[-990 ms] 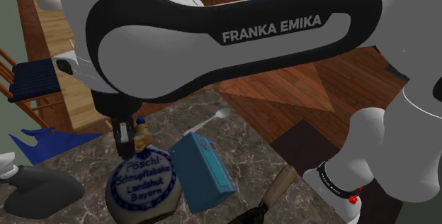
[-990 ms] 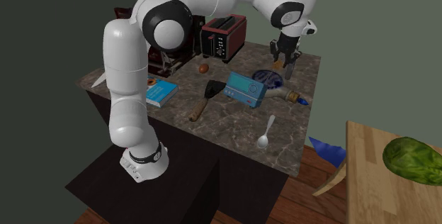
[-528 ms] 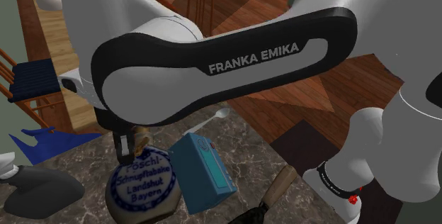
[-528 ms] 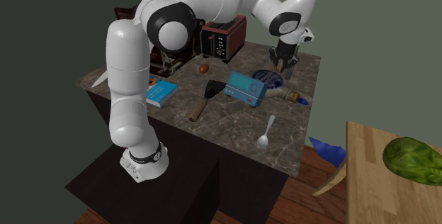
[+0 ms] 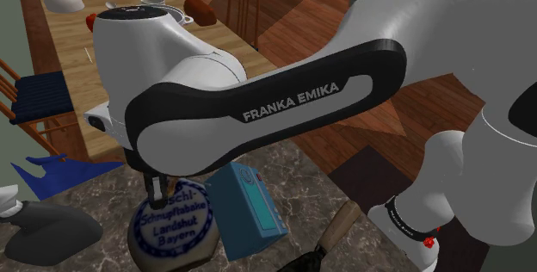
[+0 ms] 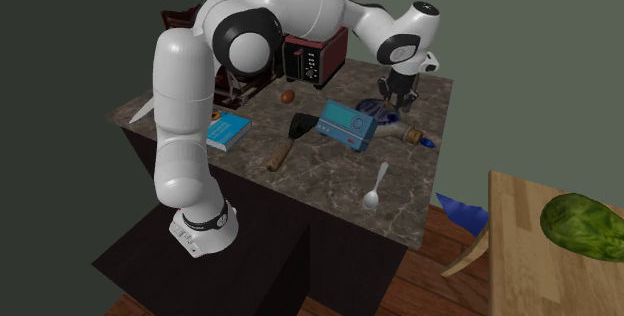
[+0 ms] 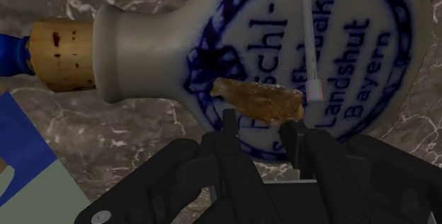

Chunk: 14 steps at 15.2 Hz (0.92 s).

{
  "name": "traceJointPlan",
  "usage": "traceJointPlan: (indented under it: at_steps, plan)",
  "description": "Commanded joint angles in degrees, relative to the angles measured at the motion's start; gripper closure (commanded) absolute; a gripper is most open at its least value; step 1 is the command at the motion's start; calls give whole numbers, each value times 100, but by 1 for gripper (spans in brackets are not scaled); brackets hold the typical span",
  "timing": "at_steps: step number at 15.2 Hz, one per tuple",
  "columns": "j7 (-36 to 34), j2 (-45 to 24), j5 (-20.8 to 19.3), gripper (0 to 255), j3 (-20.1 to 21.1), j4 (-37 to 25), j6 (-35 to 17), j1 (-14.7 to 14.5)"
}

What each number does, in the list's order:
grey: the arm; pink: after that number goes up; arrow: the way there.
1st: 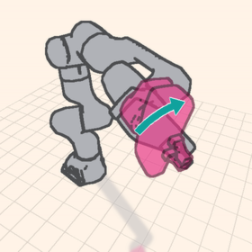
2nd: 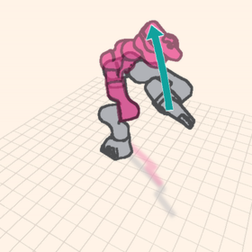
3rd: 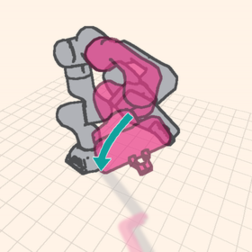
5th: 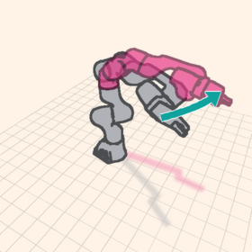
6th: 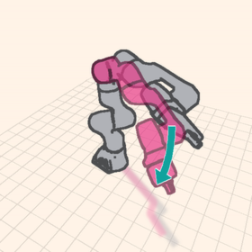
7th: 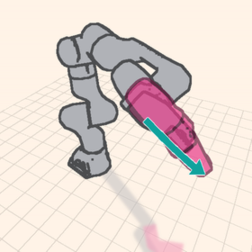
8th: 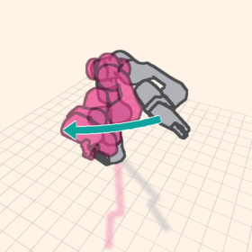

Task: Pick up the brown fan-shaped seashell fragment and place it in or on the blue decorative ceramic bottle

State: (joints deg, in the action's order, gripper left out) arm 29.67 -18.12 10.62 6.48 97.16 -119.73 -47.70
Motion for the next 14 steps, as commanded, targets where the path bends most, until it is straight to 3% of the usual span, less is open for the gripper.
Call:
traceJointPlan:
  at_steps: [1,7,8,14]
  plan:
    - [9,-10,2,255,0,39,-35,1]
    - [9,-10,2,255,0,39,-35,1]
    - [9,-10,2,0,0,39,-35,1]
    - [6,63,0,0,-9,-49,128,21]
